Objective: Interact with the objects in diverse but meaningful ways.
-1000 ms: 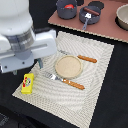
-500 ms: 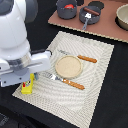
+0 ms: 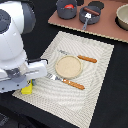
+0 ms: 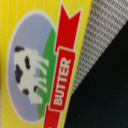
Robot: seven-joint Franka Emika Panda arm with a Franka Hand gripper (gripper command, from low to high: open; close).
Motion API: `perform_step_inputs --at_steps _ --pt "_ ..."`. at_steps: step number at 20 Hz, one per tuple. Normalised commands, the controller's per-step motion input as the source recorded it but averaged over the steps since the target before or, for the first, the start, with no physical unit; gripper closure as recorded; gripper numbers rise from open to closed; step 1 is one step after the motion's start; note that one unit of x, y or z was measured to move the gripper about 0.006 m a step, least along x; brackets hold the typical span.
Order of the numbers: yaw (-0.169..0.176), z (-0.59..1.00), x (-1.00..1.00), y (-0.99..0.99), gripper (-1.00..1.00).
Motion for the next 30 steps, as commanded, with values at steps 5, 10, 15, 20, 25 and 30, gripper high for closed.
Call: perform_step_inputs --at_steps 5,10,15,20,25,30 --pt "-0.004 -0.09 0.0 -0.29 1.0" --pt "0.0 -0.1 0.0 -0.27 1.0" --pt "0.0 -0.01 0.03 -0.26 1.0" --pt "-0.021 0.84 0.42 0.13 1.0" --pt "-0.024 0.96 0.59 0.19 1.0" --pt "-0.023 0.72 0.8 0.25 1.0"
